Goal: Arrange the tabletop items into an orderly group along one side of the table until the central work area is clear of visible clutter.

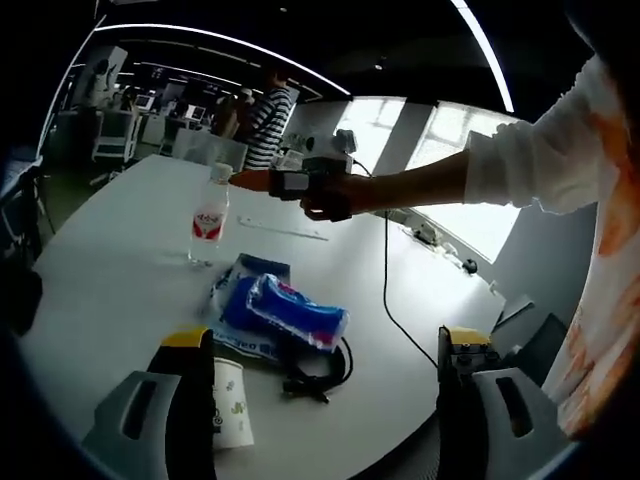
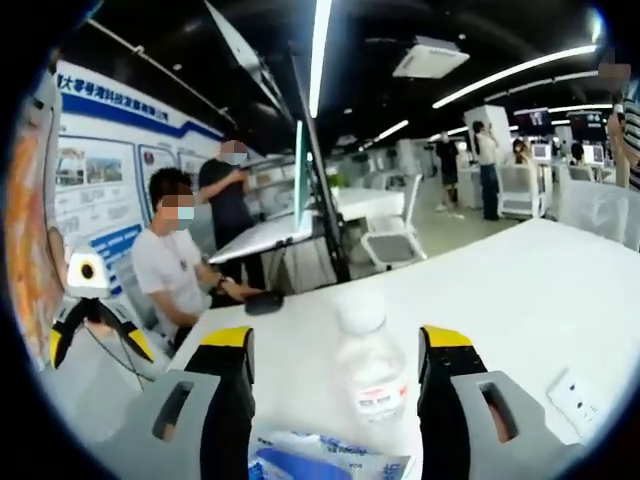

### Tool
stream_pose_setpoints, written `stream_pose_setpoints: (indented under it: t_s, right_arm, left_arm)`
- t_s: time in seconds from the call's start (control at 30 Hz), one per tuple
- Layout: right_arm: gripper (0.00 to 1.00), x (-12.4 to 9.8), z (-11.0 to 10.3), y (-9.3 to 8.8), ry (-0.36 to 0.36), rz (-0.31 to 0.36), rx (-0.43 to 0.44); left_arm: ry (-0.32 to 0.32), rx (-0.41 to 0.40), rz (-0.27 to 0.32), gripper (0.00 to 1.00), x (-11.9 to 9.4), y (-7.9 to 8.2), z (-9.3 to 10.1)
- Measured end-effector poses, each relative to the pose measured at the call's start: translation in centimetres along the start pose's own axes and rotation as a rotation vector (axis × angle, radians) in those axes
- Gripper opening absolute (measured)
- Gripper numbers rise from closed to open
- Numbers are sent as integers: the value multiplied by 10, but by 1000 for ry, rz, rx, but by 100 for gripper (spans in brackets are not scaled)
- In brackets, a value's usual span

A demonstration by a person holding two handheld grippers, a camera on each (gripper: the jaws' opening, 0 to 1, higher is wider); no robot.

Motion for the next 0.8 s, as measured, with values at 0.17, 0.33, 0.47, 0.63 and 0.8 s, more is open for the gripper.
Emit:
stream_pose_setpoints:
  t_s: [0.17, 0.33, 0.47, 0.63, 0.8]
  right_arm:
    - [66, -12, -8, -4, -40, -15, 27]
    - [67, -23, -20, -10, -51, -39, 53]
    - [67, -34, -29, -13, -61, -53, 63]
    - [67, -48, -37, -16, -88, -58, 70]
    - [67, -57, -48, -17, -109, -55, 78]
  left_arm:
    - [-6, 10, 5, 95, -3, 1, 4]
    - [-2, 18, 11, 94, -6, 3, 7]
    - [4, 27, 14, 94, -10, 3, 6]
    - [5, 35, 22, 94, -15, 3, 7]
    - [6, 43, 19, 93, -21, 2, 8]
Point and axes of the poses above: the point that each gripper's makers call its tool centre point, and the gripper's own axes: x roughly forward along the fingers, z roughly to its right, y roughly out of its top, the point moved 8 cm from there along -x, roughly backward along the fingers, and after that the axes turned 9 degrees about z, right-handed, at the moved point
